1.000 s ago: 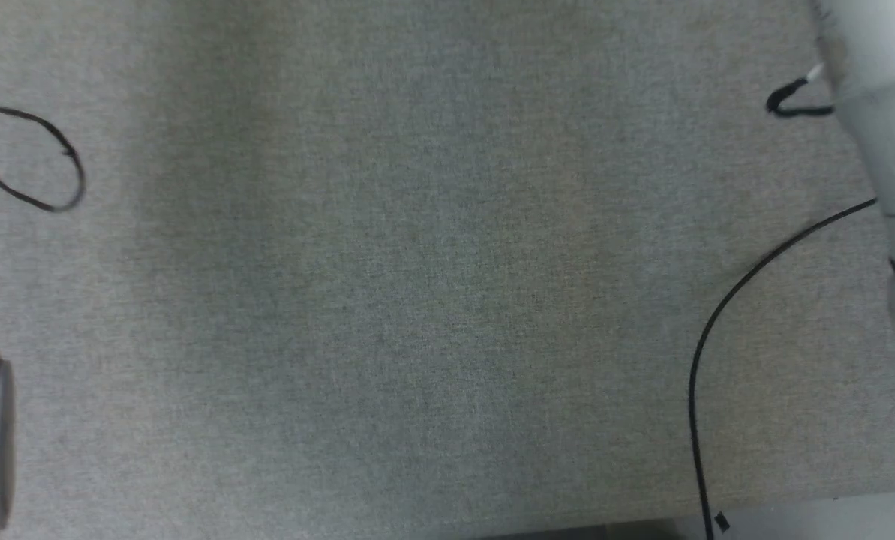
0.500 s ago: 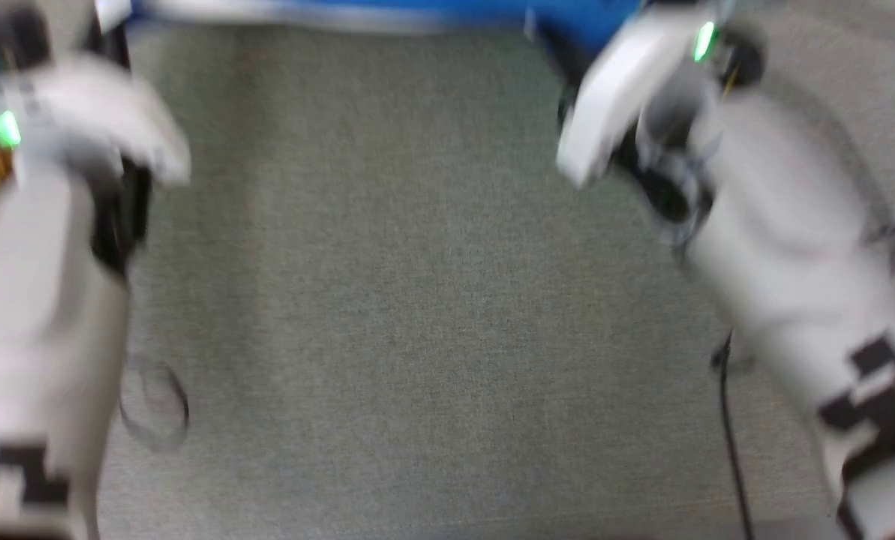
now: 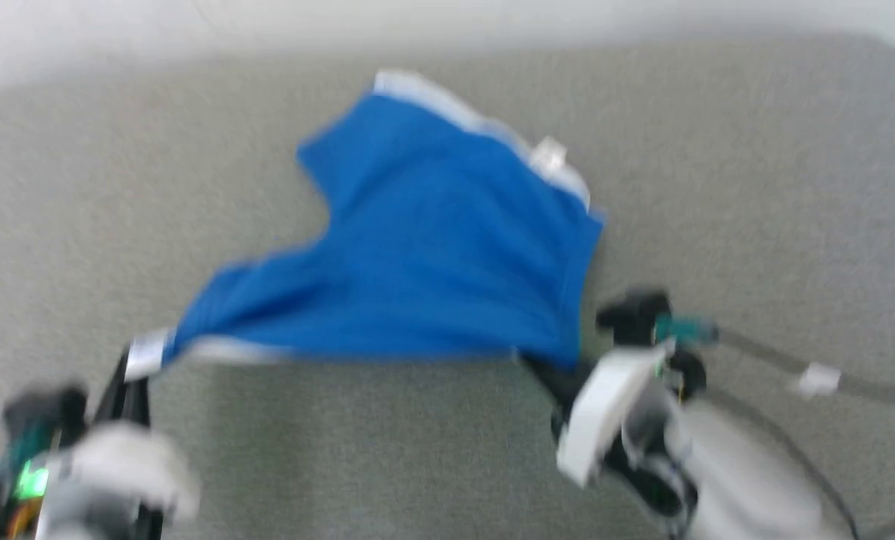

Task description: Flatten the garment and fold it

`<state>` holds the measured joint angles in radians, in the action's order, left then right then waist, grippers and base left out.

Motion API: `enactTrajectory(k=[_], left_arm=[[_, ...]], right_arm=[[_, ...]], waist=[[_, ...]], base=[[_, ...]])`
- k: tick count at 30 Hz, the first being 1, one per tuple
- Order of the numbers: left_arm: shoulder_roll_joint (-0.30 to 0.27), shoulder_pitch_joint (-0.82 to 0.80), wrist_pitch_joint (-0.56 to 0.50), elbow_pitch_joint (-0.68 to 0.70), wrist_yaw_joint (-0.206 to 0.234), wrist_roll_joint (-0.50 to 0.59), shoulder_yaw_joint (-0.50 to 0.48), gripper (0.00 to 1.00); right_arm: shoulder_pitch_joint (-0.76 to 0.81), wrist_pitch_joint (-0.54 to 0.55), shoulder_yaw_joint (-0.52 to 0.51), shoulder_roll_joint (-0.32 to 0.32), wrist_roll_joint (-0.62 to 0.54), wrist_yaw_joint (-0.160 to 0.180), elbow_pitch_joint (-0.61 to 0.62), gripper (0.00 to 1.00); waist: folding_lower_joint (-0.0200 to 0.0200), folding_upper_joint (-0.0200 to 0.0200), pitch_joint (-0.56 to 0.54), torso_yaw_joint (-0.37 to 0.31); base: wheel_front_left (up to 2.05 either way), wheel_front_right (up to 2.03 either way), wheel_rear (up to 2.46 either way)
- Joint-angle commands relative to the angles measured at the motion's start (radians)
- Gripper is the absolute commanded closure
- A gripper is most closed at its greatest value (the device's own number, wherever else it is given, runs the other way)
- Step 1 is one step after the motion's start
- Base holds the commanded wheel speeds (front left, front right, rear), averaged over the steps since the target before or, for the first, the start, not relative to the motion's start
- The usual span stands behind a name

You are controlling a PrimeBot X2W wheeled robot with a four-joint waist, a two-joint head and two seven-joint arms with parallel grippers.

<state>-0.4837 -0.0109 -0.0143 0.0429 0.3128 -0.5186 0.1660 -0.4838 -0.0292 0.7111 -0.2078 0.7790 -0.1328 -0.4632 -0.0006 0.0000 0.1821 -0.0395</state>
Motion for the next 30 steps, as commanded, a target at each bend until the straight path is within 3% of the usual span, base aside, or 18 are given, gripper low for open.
enactTrajectory(k=[1, 6, 16, 22, 30], left_arm=[[-0.011, 0.052, -0.006, 0.030, 0.022, -0.011, -0.019, 1.00], [-0.024, 0.290, -0.036, 0.206, 0.105, -0.024, -0.068, 1.00], [-0.033, 0.473, -0.094, 0.380, 0.157, -0.061, -0.108, 1.00], [-0.072, 0.333, -0.142, 0.398, 0.115, -0.056, -0.073, 1.00], [-0.093, -0.095, -0.289, 0.188, -0.034, -0.081, 0.057, 1.00]], right_arm=[[0.041, 0.011, -0.013, -0.006, -0.017, 0.002, 0.024, 1.00], [0.251, 0.111, -0.107, -0.007, -0.113, 0.002, 0.187, 1.00], [0.597, 0.433, -0.316, 0.051, -0.310, 0.002, 0.551, 1.00], [0.644, 0.565, -0.378, 0.103, -0.334, 0.002, 0.658, 1.00], [0.501, 0.645, -0.415, 0.147, -0.317, 0.002, 0.587, 1.00]], waist=[[0.0006, 0.0000, -0.119, 0.007], [0.0006, 0.0000, -0.154, 0.009], [0.0006, 0.0000, -0.117, 0.022], [0.0006, 0.0000, -0.068, 0.020], [0.0006, 0.0000, 0.026, -0.023]], base=[[0.00, 0.00, 0.00], [0.00, 0.00, 0.00], [0.00, 0.00, 0.00], [0.00, 0.00, 0.00], [0.00, 0.00, 0.00]])
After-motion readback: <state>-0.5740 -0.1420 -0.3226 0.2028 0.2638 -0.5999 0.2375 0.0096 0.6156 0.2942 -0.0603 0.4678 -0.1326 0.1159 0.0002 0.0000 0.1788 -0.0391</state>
